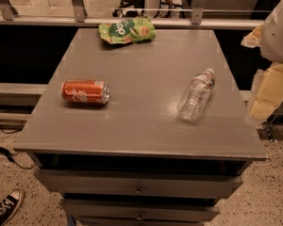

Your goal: Move water bottle near green rice chip bag

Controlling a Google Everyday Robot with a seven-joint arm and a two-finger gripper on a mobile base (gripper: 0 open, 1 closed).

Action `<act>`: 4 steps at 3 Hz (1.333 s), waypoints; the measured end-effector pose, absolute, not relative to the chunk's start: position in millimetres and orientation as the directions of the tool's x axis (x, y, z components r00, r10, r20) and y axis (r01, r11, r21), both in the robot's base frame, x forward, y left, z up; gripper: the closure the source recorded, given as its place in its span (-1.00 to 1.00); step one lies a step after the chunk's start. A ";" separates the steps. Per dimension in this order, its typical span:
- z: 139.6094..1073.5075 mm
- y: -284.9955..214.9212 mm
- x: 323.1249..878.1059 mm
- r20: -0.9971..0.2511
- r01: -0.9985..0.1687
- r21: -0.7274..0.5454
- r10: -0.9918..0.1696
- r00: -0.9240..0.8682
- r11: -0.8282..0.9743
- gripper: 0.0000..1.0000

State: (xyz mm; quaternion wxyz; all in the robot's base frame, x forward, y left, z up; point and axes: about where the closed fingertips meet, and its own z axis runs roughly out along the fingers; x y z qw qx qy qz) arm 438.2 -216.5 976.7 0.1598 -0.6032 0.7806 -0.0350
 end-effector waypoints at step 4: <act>931.3 -191.8 536.9 -0.328 -0.808 -0.163 -0.804 -0.497 0.566 -1.00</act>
Offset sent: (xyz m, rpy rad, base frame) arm 0.0764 0.0374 -0.0484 0.1627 0.0369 -0.1594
